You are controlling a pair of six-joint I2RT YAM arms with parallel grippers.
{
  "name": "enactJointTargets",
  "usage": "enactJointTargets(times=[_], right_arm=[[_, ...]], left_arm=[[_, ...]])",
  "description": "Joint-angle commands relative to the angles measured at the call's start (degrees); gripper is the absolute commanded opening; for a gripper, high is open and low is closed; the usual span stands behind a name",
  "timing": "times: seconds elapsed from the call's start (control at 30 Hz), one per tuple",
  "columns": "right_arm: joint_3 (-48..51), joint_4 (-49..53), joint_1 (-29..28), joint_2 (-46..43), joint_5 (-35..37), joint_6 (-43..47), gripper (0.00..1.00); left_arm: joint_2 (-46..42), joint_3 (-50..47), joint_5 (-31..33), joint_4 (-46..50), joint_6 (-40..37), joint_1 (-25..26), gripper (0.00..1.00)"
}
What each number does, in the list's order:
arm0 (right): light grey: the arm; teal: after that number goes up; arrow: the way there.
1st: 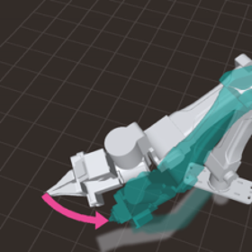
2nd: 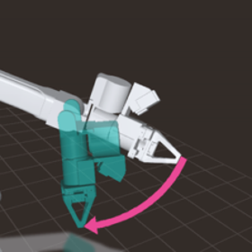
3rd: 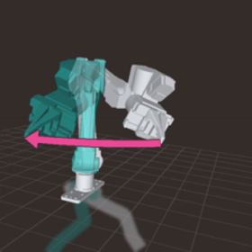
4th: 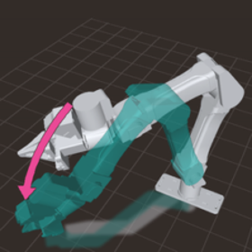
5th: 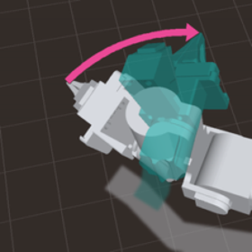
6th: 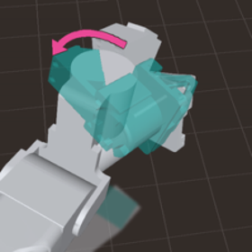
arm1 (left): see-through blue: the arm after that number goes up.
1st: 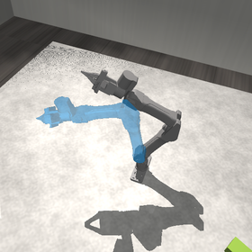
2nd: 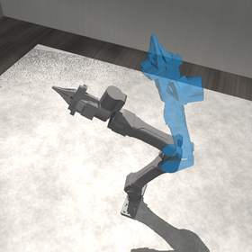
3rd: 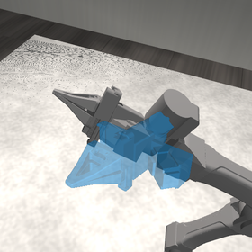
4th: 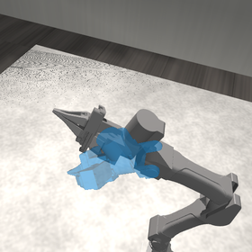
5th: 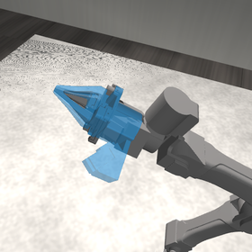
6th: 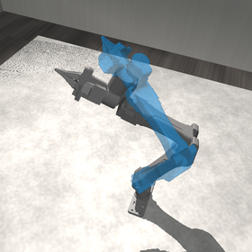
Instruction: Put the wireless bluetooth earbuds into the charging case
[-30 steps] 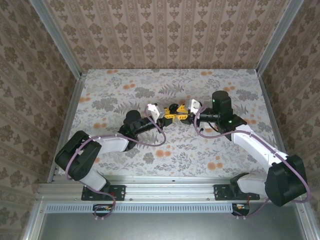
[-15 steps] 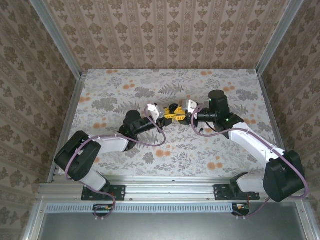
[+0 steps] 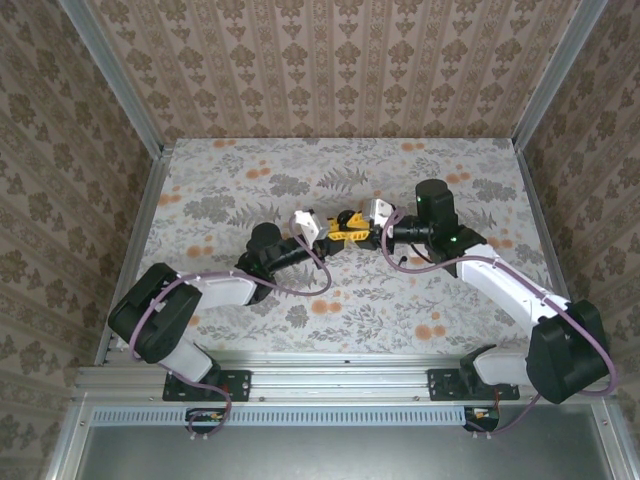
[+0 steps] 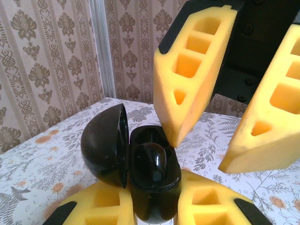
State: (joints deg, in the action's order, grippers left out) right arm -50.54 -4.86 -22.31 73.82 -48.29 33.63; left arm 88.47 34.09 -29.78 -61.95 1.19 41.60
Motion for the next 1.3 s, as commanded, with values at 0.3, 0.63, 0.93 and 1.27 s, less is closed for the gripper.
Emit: enactJointTargets(times=[0.3,0.63,0.93,1.27], right_arm=[[-1.05,19.93,-0.05,-8.78,12.05,-14.08,0.27],[-0.65,29.27,0.43,-11.26,32.89,-41.39,0.23],[-11.39,49.38,4.15,-0.68,40.27,-61.33,0.32],[-21.36,60.59,7.49,18.77,40.42,-70.43,0.37]], left_arm=[[-0.97,-5.73,6.52,-0.27,-4.34,0.20,0.02],[0.08,-6.28,8.57,1.63,-6.09,0.23,0.02],[-1.75,-5.00,6.01,10.69,-12.05,0.05,0.02],[-2.62,-4.82,5.47,14.76,-15.96,-0.12,0.02]])
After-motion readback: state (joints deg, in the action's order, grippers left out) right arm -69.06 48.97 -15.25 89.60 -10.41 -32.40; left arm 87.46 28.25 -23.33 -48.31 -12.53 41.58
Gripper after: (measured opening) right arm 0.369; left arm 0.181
